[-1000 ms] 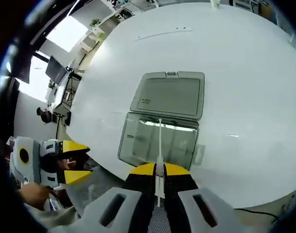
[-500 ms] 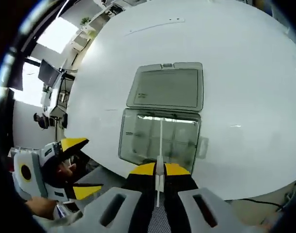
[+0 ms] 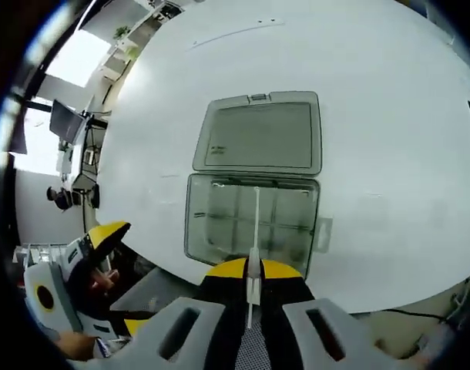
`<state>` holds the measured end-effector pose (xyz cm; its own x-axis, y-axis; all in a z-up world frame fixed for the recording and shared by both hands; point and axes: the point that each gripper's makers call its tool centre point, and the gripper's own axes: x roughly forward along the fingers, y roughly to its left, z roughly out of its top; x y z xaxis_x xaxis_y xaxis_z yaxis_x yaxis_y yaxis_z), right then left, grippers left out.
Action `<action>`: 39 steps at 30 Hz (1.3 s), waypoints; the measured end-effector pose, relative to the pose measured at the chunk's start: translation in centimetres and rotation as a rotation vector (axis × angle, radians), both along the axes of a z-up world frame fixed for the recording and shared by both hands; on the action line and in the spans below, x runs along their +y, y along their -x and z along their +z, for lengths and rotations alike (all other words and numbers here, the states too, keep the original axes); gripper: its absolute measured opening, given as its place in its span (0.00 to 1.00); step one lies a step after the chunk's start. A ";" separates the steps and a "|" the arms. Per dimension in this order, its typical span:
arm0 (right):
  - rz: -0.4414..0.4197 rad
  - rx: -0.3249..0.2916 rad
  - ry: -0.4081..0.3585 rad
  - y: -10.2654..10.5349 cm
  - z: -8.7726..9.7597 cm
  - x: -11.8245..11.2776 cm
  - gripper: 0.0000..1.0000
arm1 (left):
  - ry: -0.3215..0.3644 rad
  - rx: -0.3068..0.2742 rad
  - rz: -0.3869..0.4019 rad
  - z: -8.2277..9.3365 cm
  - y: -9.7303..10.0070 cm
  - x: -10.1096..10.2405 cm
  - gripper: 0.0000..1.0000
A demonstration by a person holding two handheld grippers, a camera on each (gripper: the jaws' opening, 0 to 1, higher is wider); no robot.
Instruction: Insert the divider into the dual guide fixture by aligning both edges with the guide slots and pushing it downward to the bottom, including one-sided entry, uneven engagement, binding, and posture correction.
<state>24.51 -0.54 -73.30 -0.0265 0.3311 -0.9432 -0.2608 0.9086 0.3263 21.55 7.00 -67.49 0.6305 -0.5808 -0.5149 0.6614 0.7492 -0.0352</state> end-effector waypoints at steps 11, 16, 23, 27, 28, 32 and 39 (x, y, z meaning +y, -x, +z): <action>0.002 0.020 0.024 -0.3 -0.2 -0.2 0.00 | 0.001 0.024 0.025 -0.5 0.2 0.2 0.68; 0.002 0.031 0.030 -0.4 -0.5 -0.1 0.00 | 0.007 0.031 0.031 -0.6 0.4 0.1 0.68; 0.008 0.032 0.037 -0.8 -0.7 0.1 0.00 | 0.011 0.037 0.040 -0.8 0.6 0.3 0.68; 0.005 0.036 0.041 -1.2 -0.9 0.1 0.00 | 0.006 0.037 0.045 -0.8 0.6 0.5 0.69; 0.006 0.036 0.042 -1.3 -1.0 0.1 0.00 | 0.005 0.036 0.047 -0.8 0.6 0.6 0.69; 0.007 0.040 0.046 -1.2 -1.4 0.2 0.00 | 0.002 0.040 0.049 -0.9 0.7 0.7 0.69; 0.002 0.045 0.047 -1.3 -1.9 0.1 0.00 | 0.002 0.043 0.052 -0.9 0.7 0.8 0.69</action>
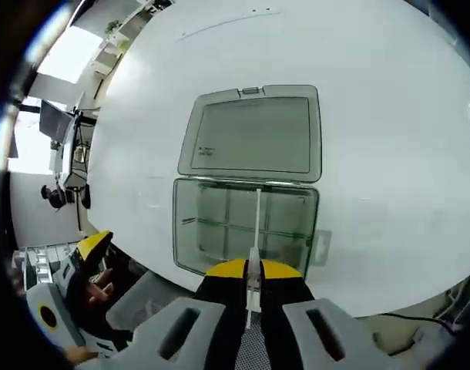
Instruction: Insert the divider into the dual guide fixture by aligning both edges with the guide slots and pushing it downward to the bottom, including one-sided entry, uneven engagement, binding, and posture correction.
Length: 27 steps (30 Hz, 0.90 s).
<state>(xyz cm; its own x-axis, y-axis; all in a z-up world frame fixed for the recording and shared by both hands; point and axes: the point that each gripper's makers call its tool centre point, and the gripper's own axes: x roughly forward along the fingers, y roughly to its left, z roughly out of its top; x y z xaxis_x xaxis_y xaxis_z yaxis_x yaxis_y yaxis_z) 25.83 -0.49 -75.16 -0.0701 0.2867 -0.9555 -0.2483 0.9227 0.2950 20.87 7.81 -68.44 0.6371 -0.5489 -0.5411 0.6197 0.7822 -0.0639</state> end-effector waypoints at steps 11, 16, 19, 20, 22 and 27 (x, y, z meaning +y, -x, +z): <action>-0.006 0.013 0.011 -0.2 -0.6 -0.2 0.00 | 0.002 0.004 0.008 -0.1 -0.2 0.2 0.69; -0.004 0.018 0.007 -0.3 -0.8 0.0 0.00 | 0.001 0.008 0.010 -0.3 -0.1 0.2 0.69; -0.002 0.020 0.012 -0.3 -0.8 0.0 0.00 | 0.002 0.010 0.014 -0.4 -0.2 0.3 0.69; -0.003 0.019 0.012 -0.2 -0.8 0.0 0.00 | 0.001 0.010 0.014 -0.4 -0.2 0.3 0.69; -0.006 0.021 0.011 -0.3 -0.9 0.0 0.00 | 0.002 0.011 0.015 -0.4 -0.2 0.3 0.69; -0.011 0.026 0.020 -0.3 -1.1 -0.2 0.00 | 0.003 0.013 0.020 -0.4 -0.3 0.5 0.68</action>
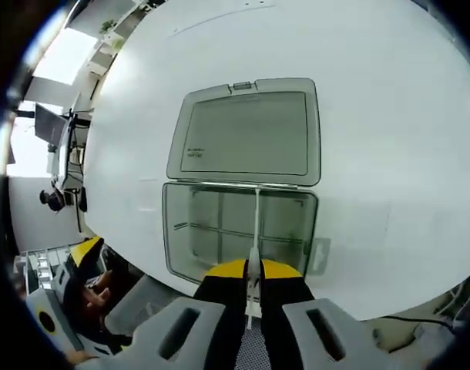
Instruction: Insert the divider into the dual guide fixture by aligning both edges with the guide slots and pushing it downward to the bottom, including one-sided entry, uneven engagement, binding, and posture correction.
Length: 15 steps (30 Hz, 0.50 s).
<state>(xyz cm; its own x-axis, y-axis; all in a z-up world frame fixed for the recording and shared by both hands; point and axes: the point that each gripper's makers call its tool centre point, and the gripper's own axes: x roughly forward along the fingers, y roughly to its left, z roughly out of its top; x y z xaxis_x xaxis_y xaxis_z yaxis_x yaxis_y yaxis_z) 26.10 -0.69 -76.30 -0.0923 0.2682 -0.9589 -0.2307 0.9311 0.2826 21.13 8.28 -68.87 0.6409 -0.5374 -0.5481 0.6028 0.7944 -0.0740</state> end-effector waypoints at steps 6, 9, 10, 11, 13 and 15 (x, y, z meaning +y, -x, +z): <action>-0.007 0.008 0.000 -0.2 -0.4 -0.1 0.00 | -0.001 0.004 0.003 -0.1 0.0 0.1 0.68; -0.007 0.009 0.000 -0.3 -0.5 -0.1 0.00 | -0.001 0.004 0.001 -0.2 0.0 0.1 0.68; -0.008 0.010 -0.001 -0.4 -0.5 -0.1 0.00 | -0.002 0.004 0.001 -0.2 0.0 0.1 0.68; -0.009 0.011 0.003 -0.4 -0.6 -0.2 0.00 | -0.002 0.004 0.002 -0.2 0.0 0.1 0.68; -0.012 0.014 0.002 -0.4 -0.8 -0.2 0.00 | 0.002 0.005 0.003 -0.1 -0.1 0.1 0.68; -0.012 0.014 0.002 -0.4 -0.8 -0.1 0.00 | 0.000 0.003 0.002 -0.1 -0.1 0.1 0.68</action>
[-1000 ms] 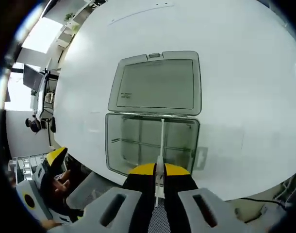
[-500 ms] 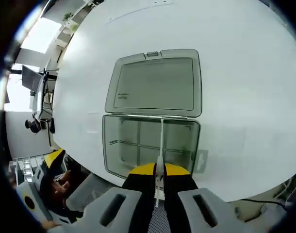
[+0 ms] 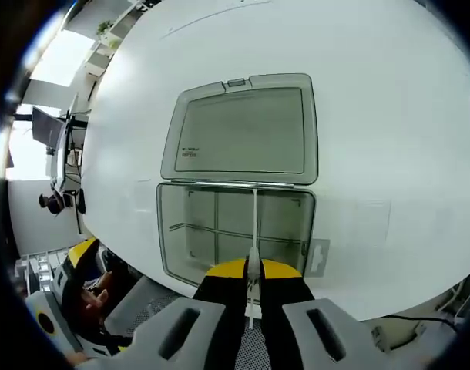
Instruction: Insert the divider into the dual guide fixture by aligning both edges with the guide slots and pushing it downward to the bottom, including one-sided entry, uneven engagement, binding, and posture correction.
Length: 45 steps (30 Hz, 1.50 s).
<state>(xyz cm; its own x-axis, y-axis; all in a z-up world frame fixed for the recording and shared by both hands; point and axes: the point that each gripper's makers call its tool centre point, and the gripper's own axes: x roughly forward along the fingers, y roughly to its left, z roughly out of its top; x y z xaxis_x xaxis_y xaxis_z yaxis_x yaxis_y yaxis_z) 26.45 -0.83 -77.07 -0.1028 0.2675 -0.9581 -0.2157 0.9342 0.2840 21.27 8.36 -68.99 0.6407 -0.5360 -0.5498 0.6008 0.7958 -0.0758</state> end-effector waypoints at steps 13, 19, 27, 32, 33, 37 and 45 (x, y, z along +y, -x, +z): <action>-0.001 0.010 0.006 0.1 0.1 0.3 0.00 | 0.003 0.000 0.006 0.1 0.0 0.2 0.68; -0.005 0.011 0.006 0.3 0.2 0.3 0.00 | 0.003 -0.001 0.007 0.1 0.0 0.3 0.68; -0.010 0.016 0.010 0.5 0.2 0.4 0.00 | 0.003 -0.002 0.010 0.1 0.0 0.4 0.68; -0.009 0.015 0.013 0.4 -0.1 0.4 0.00 | 0.004 -0.001 0.013 0.0 0.0 0.5 0.68; -0.008 0.015 0.015 0.3 -0.1 0.4 0.00 | 0.003 -0.001 0.013 0.0 0.0 0.5 0.68; -0.011 0.017 0.016 0.2 -0.3 0.3 0.00 | 0.004 -0.001 0.013 0.1 0.0 0.5 0.68; -0.009 0.019 0.022 0.3 -0.5 0.3 0.00 | 0.003 -0.001 0.017 0.1 0.0 0.7 0.68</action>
<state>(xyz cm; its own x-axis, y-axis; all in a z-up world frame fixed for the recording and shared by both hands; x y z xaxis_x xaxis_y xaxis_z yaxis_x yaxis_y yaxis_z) 26.13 -0.50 -77.58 -0.1190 0.2478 -0.9615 -0.2022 0.9420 0.2678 21.29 9.09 -68.91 0.6506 -0.5263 -0.5475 0.5871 0.8058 -0.0770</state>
